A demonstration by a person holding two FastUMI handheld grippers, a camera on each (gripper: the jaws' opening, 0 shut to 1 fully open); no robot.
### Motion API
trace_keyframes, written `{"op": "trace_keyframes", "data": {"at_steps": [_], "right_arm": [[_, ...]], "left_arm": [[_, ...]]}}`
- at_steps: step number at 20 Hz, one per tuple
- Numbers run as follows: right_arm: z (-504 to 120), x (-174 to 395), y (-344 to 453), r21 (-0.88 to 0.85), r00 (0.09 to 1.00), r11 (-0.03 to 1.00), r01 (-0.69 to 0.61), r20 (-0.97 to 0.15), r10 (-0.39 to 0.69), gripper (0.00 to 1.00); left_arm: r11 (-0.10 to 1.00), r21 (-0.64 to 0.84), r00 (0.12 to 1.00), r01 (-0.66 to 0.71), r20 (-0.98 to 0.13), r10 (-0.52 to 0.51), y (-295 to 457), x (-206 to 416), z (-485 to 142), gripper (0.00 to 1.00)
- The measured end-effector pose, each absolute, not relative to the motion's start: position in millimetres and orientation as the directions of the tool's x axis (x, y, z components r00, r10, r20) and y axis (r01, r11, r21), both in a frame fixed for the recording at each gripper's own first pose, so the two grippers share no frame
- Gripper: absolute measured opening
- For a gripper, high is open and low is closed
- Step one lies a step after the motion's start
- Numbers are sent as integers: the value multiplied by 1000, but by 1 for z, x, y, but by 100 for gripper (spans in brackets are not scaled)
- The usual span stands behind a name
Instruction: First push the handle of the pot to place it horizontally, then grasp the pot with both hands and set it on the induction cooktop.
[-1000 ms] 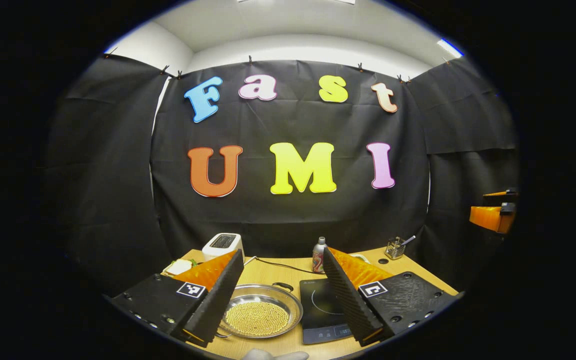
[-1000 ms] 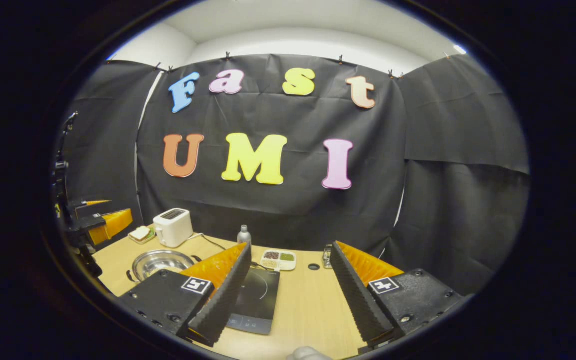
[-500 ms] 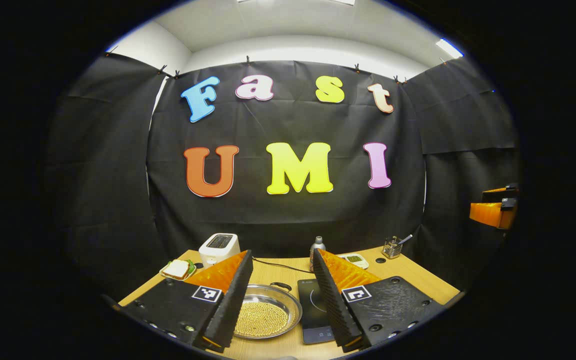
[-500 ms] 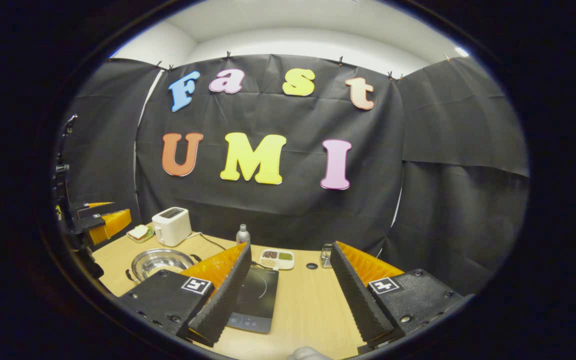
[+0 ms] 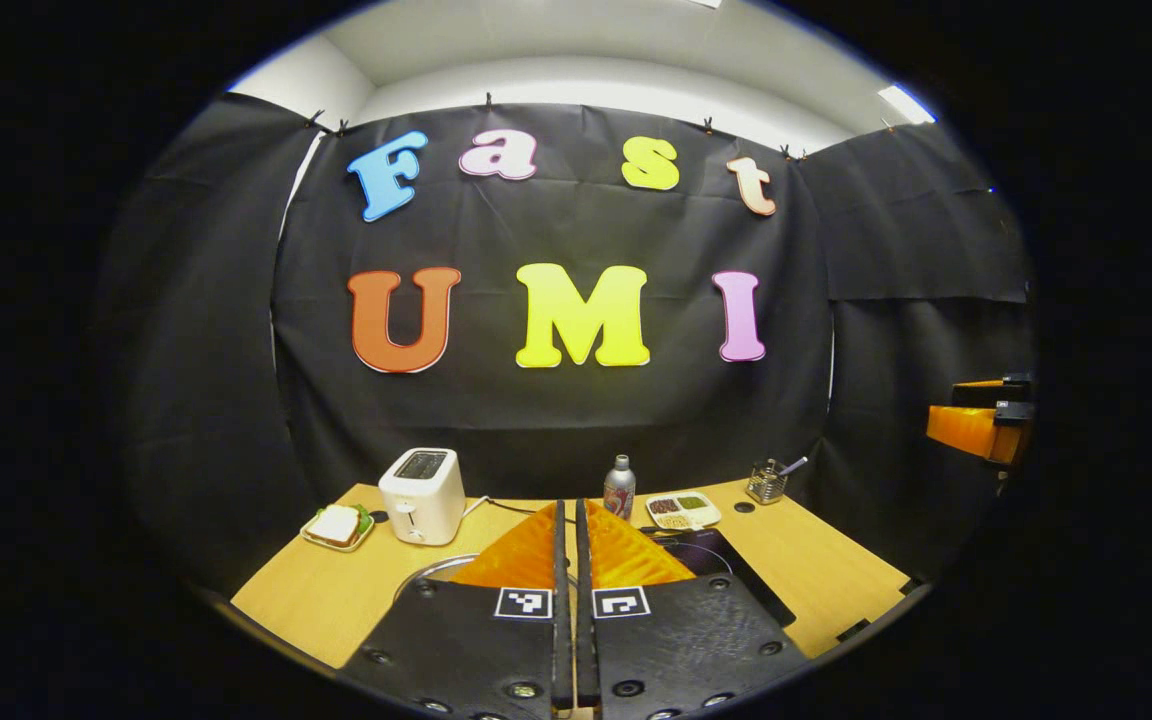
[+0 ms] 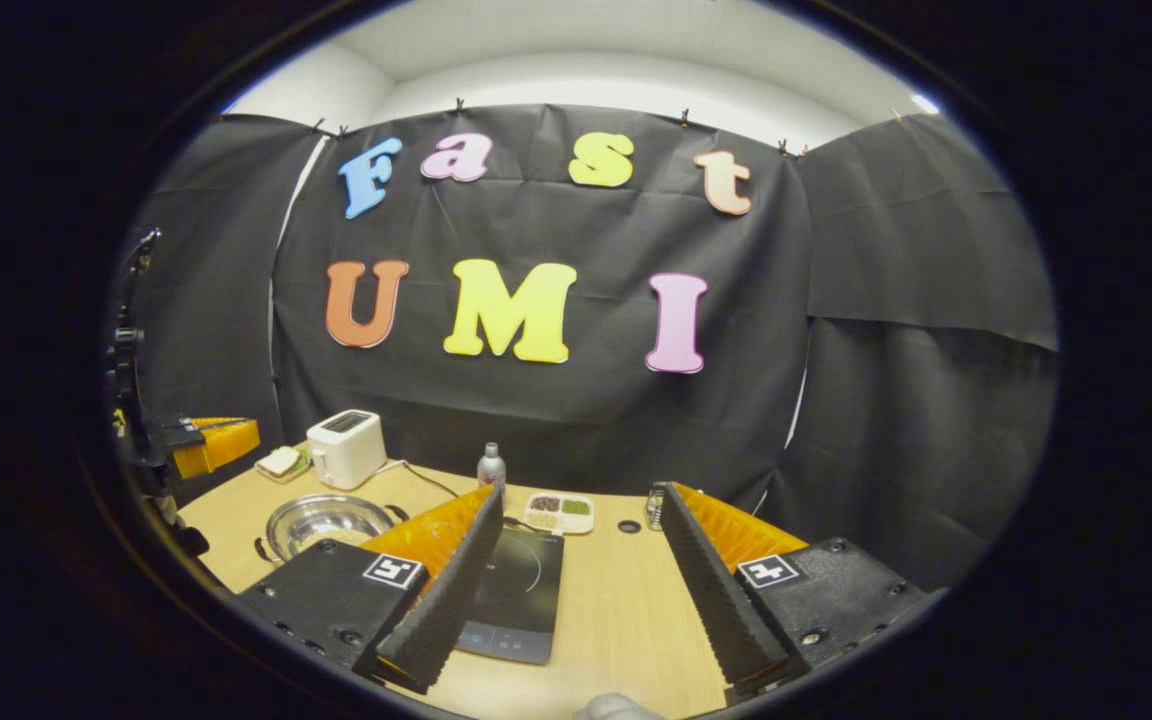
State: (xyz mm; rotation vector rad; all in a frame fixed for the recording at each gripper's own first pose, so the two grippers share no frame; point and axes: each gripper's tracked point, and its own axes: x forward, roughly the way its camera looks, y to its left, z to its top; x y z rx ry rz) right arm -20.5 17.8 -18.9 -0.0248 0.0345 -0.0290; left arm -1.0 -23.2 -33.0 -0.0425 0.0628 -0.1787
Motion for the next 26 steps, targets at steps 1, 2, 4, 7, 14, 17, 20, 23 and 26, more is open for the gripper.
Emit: {"op": "trace_keyframes", "data": {"at_steps": [1,2,4,7,14,17,20,23,26], "right_arm": [[-21,-20,19,-23,999,999,29,-38,-30,99],[-22,-21,21,-20,999,999,28,-41,-29,99],[-25,-20,24,-19,998,999,28,-48,-29,99],[-35,-19,31,-18,997,1000,22,-70,-24,99],[-55,-7,40,-5,991,1000,5,-132,-5,97],[-60,0,40,11,988,1000,10,-153,-9,97],[-62,6,40,12,987,1000,15,-162,-13,97],[-70,10,40,16,983,1000,14,-181,-11,97],[-74,11,38,21,982,1000,18,-190,-14,97]], "left_arm": [[983,-53,980,178,-82,-182,-19,-1,-38,0],[981,-62,976,184,-105,-190,-18,-2,-44,2],[976,-83,964,199,-161,-211,-16,1,-60,0],[973,-94,937,212,-262,-229,-10,1,-96,0],[974,-94,796,206,-562,-223,7,-15,-216,0],[970,-69,714,233,-665,-219,12,-28,-262,0],[963,-63,647,264,-729,-225,16,-32,-293,0],[966,-46,604,255,-772,-196,30,-30,-313,0],[970,-61,556,236,-810,-186,38,-26,-331,0]]}}
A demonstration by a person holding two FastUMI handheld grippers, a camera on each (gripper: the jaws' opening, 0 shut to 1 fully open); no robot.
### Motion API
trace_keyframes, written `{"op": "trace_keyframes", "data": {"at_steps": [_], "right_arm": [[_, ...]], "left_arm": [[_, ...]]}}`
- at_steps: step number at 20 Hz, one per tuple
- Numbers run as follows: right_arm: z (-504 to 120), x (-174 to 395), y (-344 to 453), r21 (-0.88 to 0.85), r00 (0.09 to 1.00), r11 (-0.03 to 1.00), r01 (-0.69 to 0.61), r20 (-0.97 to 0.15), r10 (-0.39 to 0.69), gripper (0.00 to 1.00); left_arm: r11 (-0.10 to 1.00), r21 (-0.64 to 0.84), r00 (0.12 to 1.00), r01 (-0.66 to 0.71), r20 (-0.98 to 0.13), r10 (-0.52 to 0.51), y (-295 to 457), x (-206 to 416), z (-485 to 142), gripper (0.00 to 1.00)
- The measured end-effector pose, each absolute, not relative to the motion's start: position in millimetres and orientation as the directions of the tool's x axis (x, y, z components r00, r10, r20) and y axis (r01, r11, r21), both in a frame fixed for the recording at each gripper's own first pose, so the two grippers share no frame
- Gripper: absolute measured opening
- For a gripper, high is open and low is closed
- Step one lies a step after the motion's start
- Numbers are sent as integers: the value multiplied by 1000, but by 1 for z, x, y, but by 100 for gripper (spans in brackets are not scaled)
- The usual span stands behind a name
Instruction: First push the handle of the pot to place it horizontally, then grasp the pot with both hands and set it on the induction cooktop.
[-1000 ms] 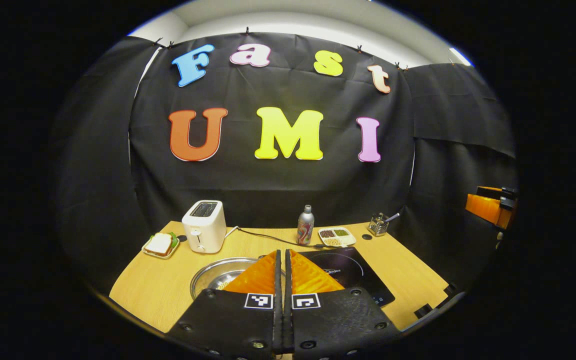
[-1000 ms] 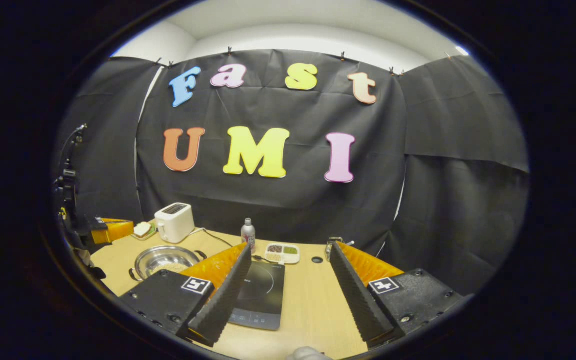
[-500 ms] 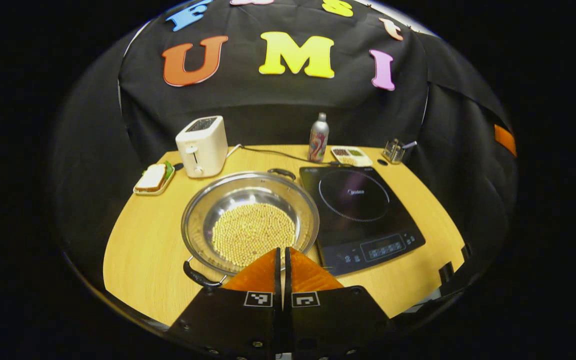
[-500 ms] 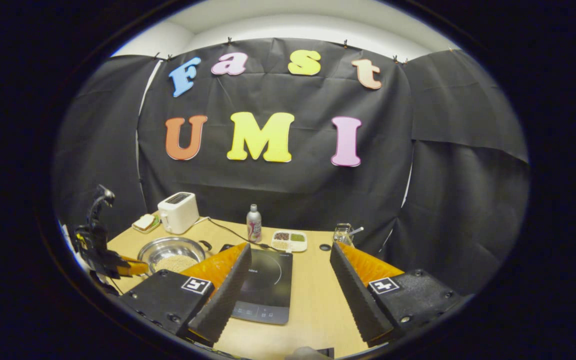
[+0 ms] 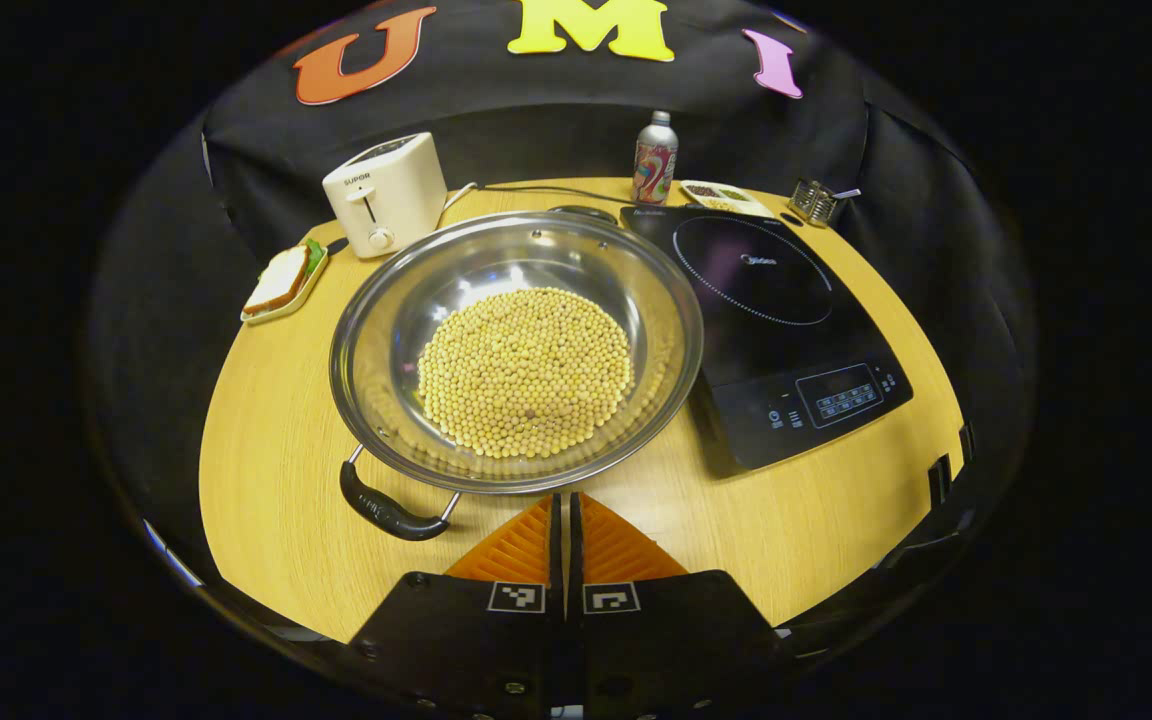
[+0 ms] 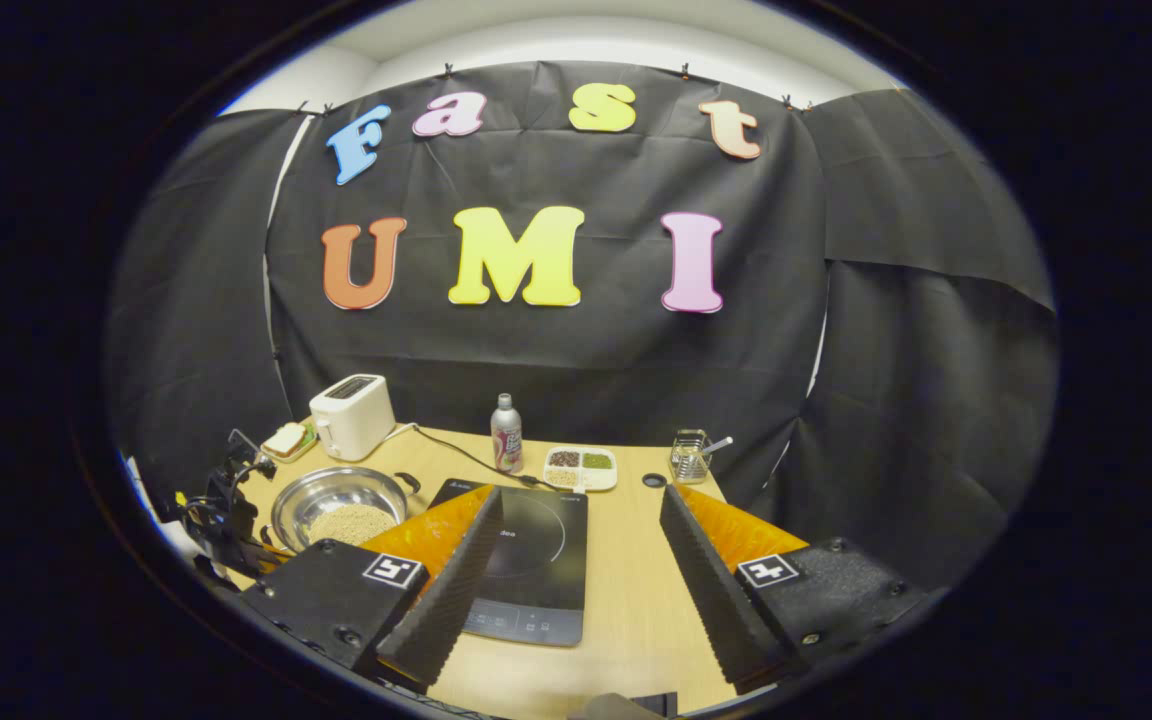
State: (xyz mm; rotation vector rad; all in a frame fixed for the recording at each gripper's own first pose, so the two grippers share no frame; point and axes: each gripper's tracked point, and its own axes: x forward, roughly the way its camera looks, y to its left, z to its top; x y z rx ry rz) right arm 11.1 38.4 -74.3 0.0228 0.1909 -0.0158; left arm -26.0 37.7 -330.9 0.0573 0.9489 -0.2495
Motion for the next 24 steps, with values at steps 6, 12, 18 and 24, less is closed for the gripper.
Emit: {"op": "trace_keyframes", "data": {"at_steps": [6,12,18,24], "right_arm": [[-85,13,28,39,977,999,36,-213,-27,99],[-98,18,19,58,969,997,48,-244,-33,99],[-93,24,23,42,971,998,41,-237,-30,97],[-88,24,26,21,971,999,39,-237,-32,97]], "left_arm": [[979,-31,525,202,-840,-135,60,-19,-351,0],[986,-9,527,168,-844,-98,82,-14,-357,9],[993,-17,530,121,-844,-79,102,-4,-362,0],[997,-13,543,79,-838,-54,125,5,-361,0]]}}
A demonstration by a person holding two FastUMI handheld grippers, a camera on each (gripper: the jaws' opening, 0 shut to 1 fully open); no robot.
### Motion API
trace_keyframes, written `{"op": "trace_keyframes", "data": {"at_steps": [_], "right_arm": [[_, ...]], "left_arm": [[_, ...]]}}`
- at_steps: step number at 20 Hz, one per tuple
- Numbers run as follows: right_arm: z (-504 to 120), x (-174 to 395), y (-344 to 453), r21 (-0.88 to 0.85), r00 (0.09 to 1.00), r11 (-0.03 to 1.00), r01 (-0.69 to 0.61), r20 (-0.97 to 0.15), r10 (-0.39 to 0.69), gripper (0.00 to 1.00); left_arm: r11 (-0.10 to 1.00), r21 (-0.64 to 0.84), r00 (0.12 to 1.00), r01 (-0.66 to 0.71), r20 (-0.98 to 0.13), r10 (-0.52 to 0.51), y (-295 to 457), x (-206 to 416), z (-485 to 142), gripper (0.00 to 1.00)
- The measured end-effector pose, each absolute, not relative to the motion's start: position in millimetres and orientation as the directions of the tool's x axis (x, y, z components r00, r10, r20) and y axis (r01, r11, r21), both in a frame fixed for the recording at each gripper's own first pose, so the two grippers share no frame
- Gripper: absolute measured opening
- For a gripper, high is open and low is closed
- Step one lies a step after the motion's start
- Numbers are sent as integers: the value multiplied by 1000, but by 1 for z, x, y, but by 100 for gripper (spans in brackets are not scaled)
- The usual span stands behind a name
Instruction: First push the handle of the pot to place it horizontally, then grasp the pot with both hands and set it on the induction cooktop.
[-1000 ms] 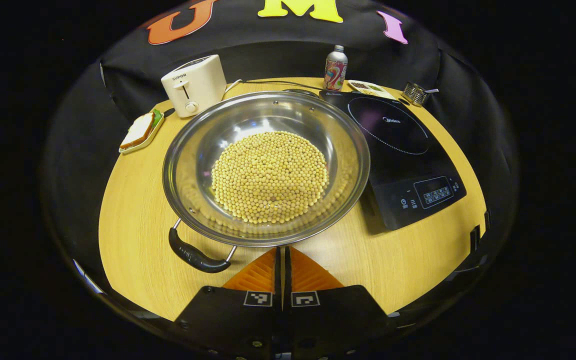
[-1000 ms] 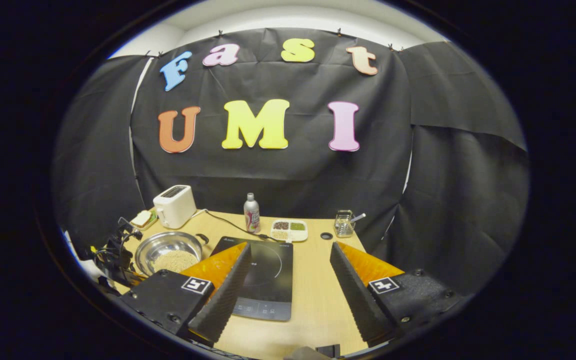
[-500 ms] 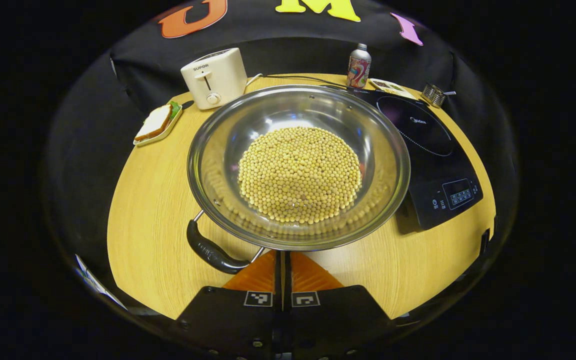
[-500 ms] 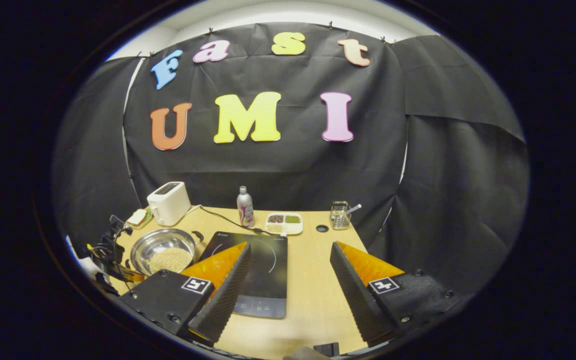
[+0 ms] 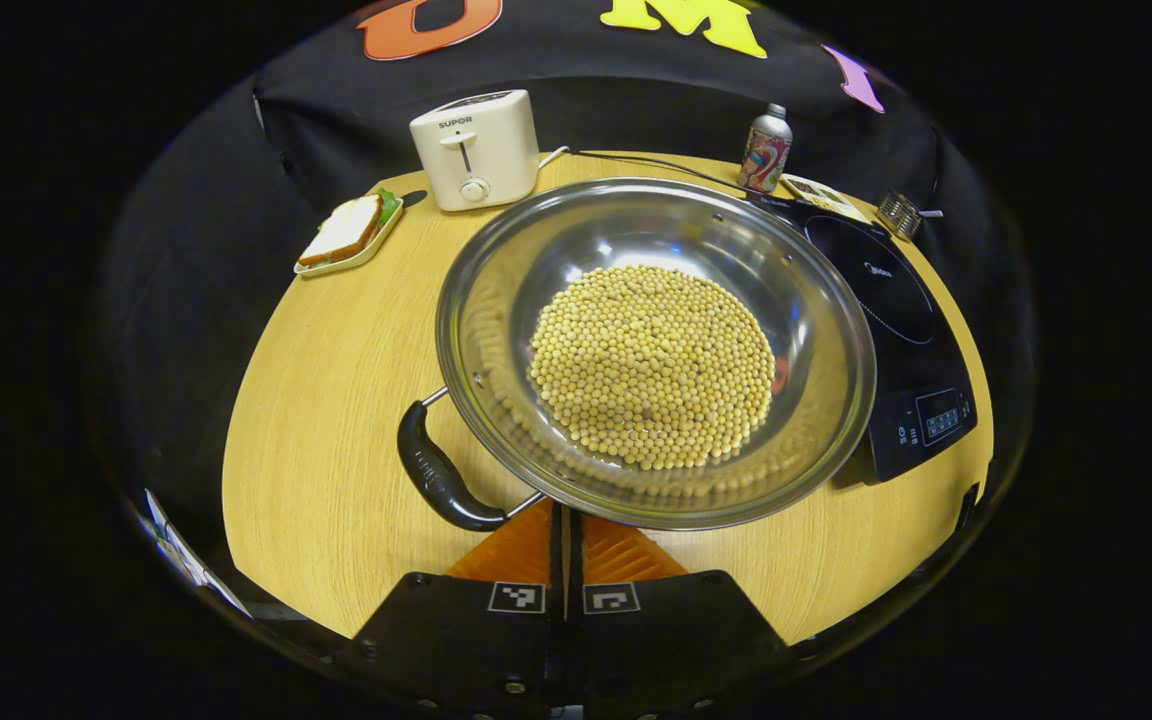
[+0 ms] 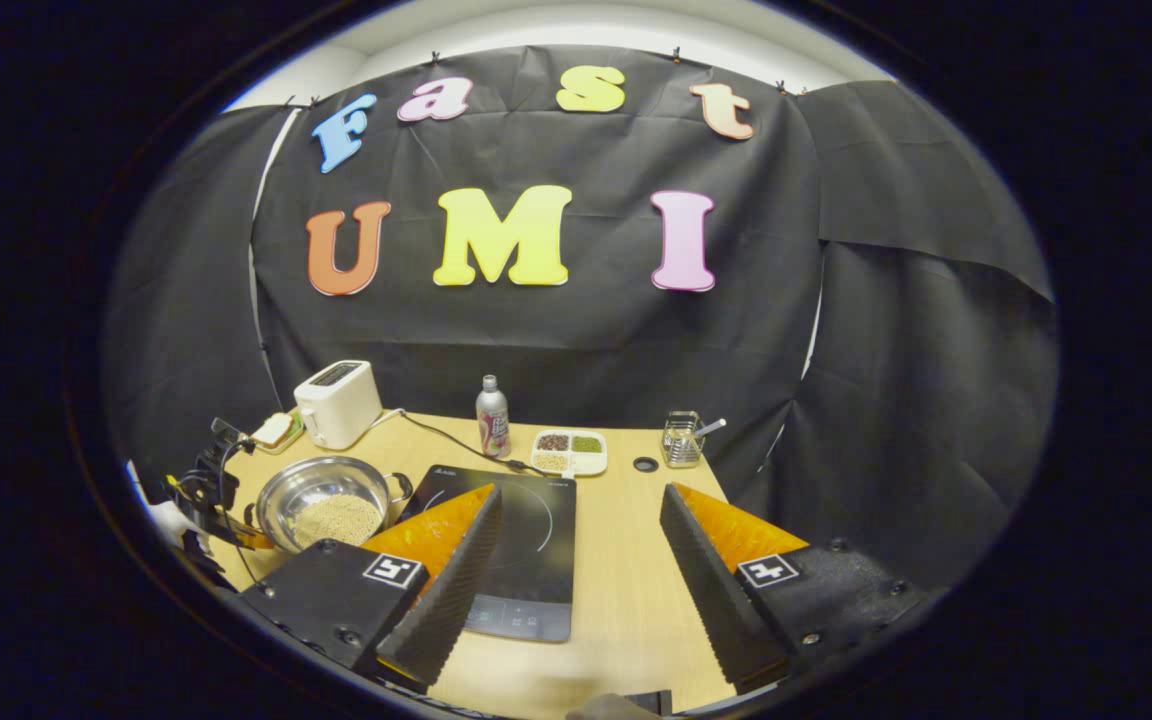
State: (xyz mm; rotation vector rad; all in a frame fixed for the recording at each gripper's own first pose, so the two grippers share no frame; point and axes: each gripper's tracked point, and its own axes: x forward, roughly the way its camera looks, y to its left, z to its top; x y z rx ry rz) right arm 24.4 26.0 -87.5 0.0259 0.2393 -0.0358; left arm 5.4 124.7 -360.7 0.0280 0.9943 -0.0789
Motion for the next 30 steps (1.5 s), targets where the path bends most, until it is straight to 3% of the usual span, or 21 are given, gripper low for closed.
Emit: {"op": "trace_keyframes", "data": {"at_steps": [3,4,5,11,12,13,25,26,28,29,30], "right_arm": [[-86,24,29,13,972,999,37,-235,-33,97],[-86,24,30,11,971,999,36,-237,-32,99],[-87,22,30,7,970,999,34,-239,-32,97],[-83,19,34,-15,971,1000,26,-237,-29,97],[-83,18,35,-16,972,1000,23,-234,-26,97],[-83,18,36,-16,972,1000,20,-233,-24,97],[-87,19,38,-9,968,1000,4,-250,-7,99],[-87,19,39,-10,968,1000,0,-252,-2,99],[-87,20,40,-17,967,1000,-6,-253,2,97],[-88,19,40,-20,967,1000,-6,-255,0,97],[-89,19,41,-18,966,1000,-8,-259,3,97]], "left_arm": [[998,-15,542,66,-839,-49,133,8,-363,0],[998,-15,543,61,-839,-46,136,9,-363,9],[998,-16,543,55,-838,-43,139,11,-364,0],[1000,-29,551,-1,-834,-24,163,21,-364,0],[999,-38,553,-5,-833,-29,164,23,-364,9],[999,-45,553,-14,-832,-30,166,25,-365,0],[993,-59,566,-100,-824,8,196,57,-364,0],[994,-56,567,-98,-824,10,199,61,-364,9],[994,-47,570,-96,-821,16,204,68,-363,9],[994,-49,570,-98,-822,16,206,70,-362,0],[993,-55,571,-104,-821,14,207,74,-361,0]]}}
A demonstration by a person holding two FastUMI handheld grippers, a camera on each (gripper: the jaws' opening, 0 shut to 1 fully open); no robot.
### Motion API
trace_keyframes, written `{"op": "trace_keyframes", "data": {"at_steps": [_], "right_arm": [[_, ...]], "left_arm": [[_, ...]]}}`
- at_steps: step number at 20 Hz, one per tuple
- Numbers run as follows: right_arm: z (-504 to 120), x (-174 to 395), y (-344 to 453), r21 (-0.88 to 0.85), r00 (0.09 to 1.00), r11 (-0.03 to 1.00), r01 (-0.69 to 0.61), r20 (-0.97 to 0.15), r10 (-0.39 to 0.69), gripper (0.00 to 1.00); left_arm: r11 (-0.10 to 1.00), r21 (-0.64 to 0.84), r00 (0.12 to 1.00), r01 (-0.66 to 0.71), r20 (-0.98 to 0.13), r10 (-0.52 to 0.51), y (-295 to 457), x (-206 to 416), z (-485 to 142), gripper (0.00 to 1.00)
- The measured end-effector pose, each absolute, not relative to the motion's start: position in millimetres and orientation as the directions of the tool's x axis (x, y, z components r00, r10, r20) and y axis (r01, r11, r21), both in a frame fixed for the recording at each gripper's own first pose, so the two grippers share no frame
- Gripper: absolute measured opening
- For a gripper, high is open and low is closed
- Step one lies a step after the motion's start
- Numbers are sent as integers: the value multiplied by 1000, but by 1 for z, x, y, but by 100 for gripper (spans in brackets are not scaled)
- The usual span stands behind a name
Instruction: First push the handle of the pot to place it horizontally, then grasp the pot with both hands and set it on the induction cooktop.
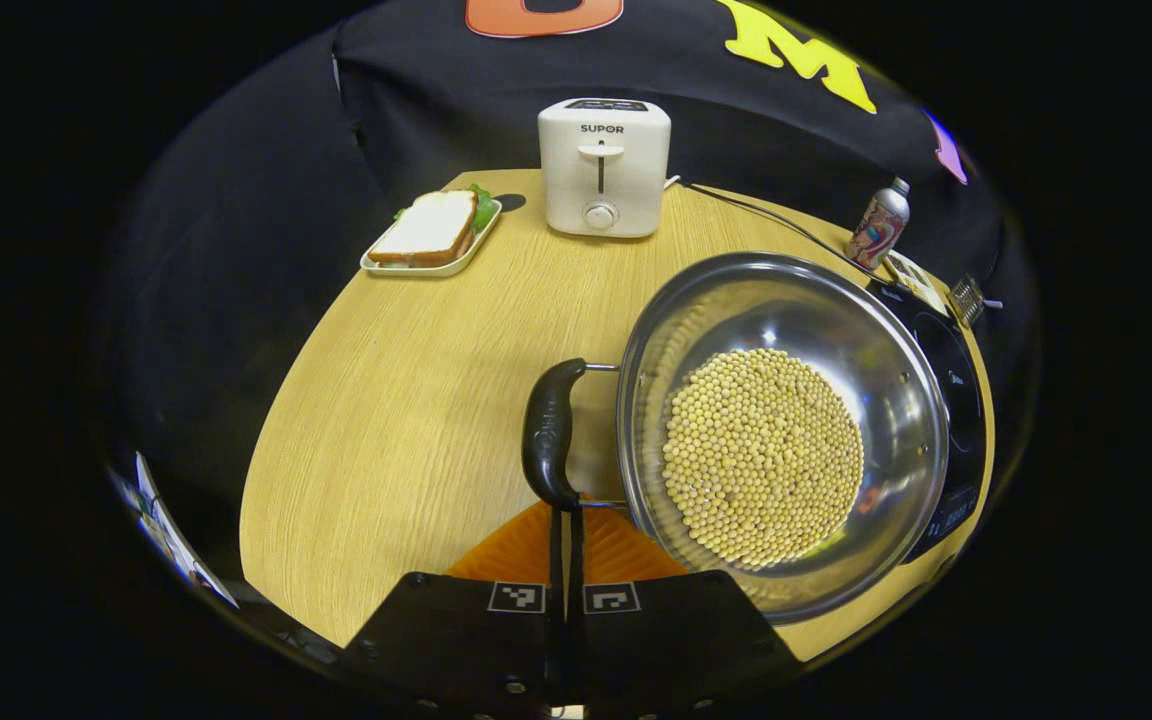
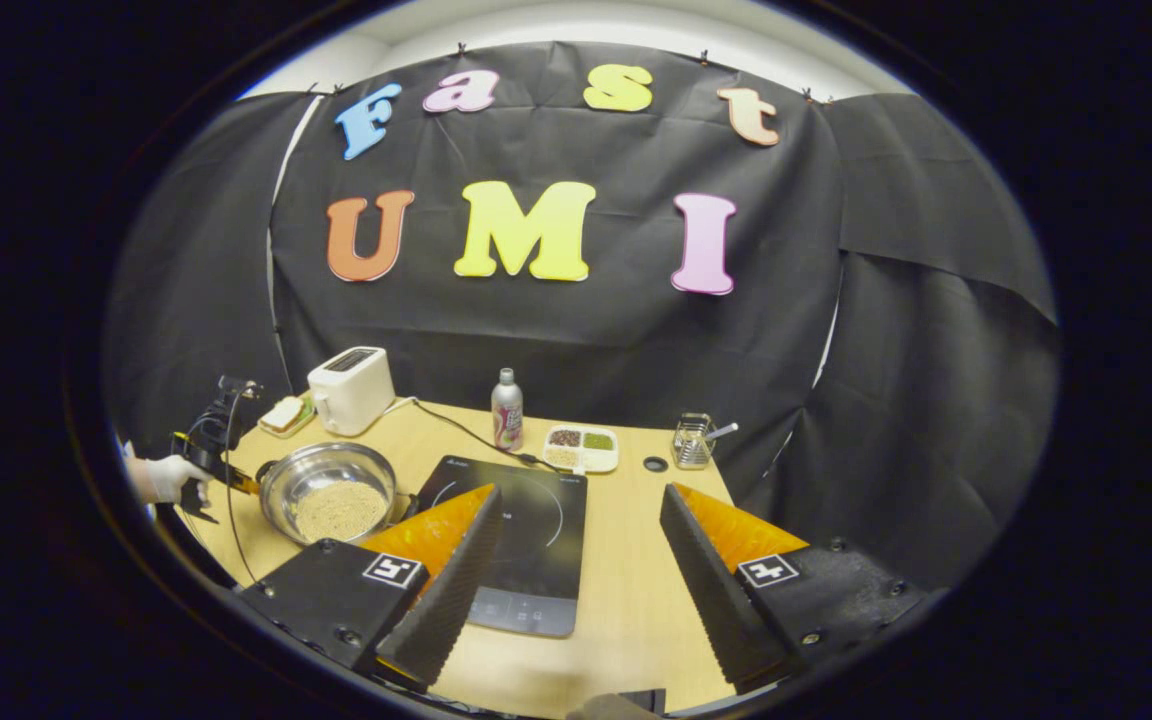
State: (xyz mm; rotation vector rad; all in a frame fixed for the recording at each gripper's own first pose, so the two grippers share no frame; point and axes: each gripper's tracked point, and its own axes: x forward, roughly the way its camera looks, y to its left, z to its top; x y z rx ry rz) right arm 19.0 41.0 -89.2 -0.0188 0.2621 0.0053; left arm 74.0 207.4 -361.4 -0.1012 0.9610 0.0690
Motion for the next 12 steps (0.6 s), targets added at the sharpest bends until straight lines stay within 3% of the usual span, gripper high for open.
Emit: {"op": "trace_keyframes", "data": {"at_steps": [2,3,4,7,8,9,10,11,12], "right_arm": [[-92,17,44,-16,964,1000,-15,-267,10,98],[-93,16,44,-21,963,1000,-16,-269,10,98],[-94,16,44,-25,963,1000,-17,-271,9,97],[-98,11,46,-25,961,999,-27,-275,20,97],[-99,10,45,-30,960,999,-33,-280,24,100],[-102,9,43,-34,959,999,-38,-282,27,97],[-101,11,41,-34,960,999,-41,-278,30,97],[-102,12,40,-30,960,999,-45,-277,35,97],[-104,14,38,-22,959,998,-50,-280,42,97]], "left_arm": [[992,-65,570,-109,-821,9,209,81,-362,0],[992,-64,571,-107,-821,8,211,85,-363,9],[992,-58,571,-108,-821,14,214,88,-362,0],[995,-34,574,-98,-819,28,218,94,-362,0],[995,-29,570,-98,-821,32,219,96,-362,9],[995,-25,567,-101,-823,37,220,96,-360,0],[995,-27,569,-99,-822,34,219,94,-359,0],[995,-14,578,-99,-815,46,220,92,-356,8],[994,10,587,-105,-807,70,226,89,-354,0]]}}
